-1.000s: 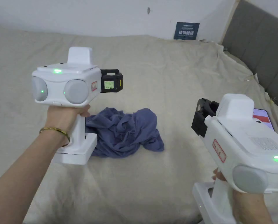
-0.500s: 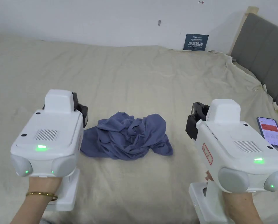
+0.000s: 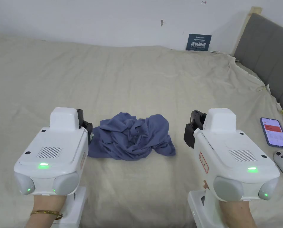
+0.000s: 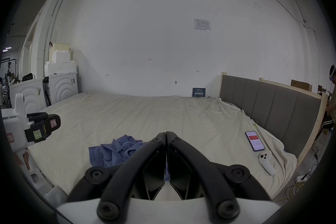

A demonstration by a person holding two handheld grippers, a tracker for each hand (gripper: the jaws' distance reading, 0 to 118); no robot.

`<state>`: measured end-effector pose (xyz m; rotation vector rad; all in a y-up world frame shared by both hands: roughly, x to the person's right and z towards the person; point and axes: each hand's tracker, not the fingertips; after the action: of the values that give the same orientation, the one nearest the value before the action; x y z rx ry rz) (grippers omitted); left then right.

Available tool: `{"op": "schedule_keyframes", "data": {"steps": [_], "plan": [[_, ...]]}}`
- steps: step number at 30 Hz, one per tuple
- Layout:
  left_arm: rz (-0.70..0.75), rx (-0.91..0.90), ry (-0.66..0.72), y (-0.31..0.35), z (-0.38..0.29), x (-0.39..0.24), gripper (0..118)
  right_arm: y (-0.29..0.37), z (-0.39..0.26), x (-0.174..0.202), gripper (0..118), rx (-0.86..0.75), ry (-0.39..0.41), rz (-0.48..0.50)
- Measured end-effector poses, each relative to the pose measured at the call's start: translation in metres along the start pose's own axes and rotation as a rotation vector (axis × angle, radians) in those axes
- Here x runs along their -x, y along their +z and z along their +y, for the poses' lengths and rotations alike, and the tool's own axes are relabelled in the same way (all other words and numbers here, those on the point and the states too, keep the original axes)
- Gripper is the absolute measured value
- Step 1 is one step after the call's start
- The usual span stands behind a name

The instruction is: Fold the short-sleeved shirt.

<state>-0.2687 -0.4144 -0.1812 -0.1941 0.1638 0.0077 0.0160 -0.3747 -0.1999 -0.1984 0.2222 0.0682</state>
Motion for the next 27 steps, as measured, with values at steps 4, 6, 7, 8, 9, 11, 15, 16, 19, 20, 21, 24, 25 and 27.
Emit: {"op": "schedule_keyframes", "data": {"steps": [4, 6, 7, 8, 9, 11, 15, 16, 19, 20, 21, 24, 25, 27], "plan": [[-0.004, 0.005, 0.004, 0.001, -0.001, 0.0, 0, -0.001, 0.0, 0.0, 0, 0.004, -0.003, 0.001], [-0.005, 0.002, 0.0, 0.003, -0.001, 0.0, 0, -0.002, 0.001, 0.0, 0, 0.006, 0.003, 0.0], [-0.005, 0.002, -0.004, 0.003, -0.001, 0.0, 0, -0.005, 0.002, 0.0, 0, 0.011, 0.008, -0.001], [-0.003, -0.001, -0.007, 0.003, 0.0, 0.0, 0, -0.008, 0.003, 0.0, 0, 0.02, 0.015, -0.007], [-0.003, -0.004, -0.008, 0.003, 0.0, 0.0, 0, -0.011, 0.003, 0.0, 0, 0.036, 0.021, -0.005], [-0.003, -0.006, -0.009, 0.004, 0.001, -0.001, 0, -0.019, 0.007, -0.001, 1, 0.066, 0.024, -0.006], [-0.014, -0.002, 0.0, 0.002, 0.002, 0.0, 0, -0.047, 0.016, -0.009, 64, 0.173, 0.027, 0.056], [-0.019, -0.002, -0.001, 0.001, 0.002, 0.0, 0, -0.056, 0.018, -0.011, 93, 0.182, 0.019, 0.067], [-0.02, 0.003, -0.006, 0.0, 0.002, -0.001, 0, -0.089, 0.022, -0.015, 116, 0.278, 0.057, 0.046], [-0.018, 0.003, -0.006, 0.0, 0.001, 0.0, 0, -0.102, 0.023, -0.016, 117, 0.327, 0.064, 0.053], [-0.016, 0.005, -0.006, -0.001, 0.001, 0.0, 0, -0.114, 0.022, -0.016, 117, 0.377, 0.062, 0.054], [-0.013, 0.011, 0.004, -0.005, 0.0, 0.003, 0, -0.158, 0.013, -0.021, 117, 0.563, 0.051, 0.008], [-0.01, 0.013, 0.005, -0.006, 0.0, 0.003, 0, -0.169, 0.008, -0.019, 117, 0.627, 0.034, -0.003], [-0.007, 0.019, 0.005, -0.01, 0.0, 0.004, 0, -0.193, -0.008, -0.025, 117, 0.761, -0.024, -0.006]]}}
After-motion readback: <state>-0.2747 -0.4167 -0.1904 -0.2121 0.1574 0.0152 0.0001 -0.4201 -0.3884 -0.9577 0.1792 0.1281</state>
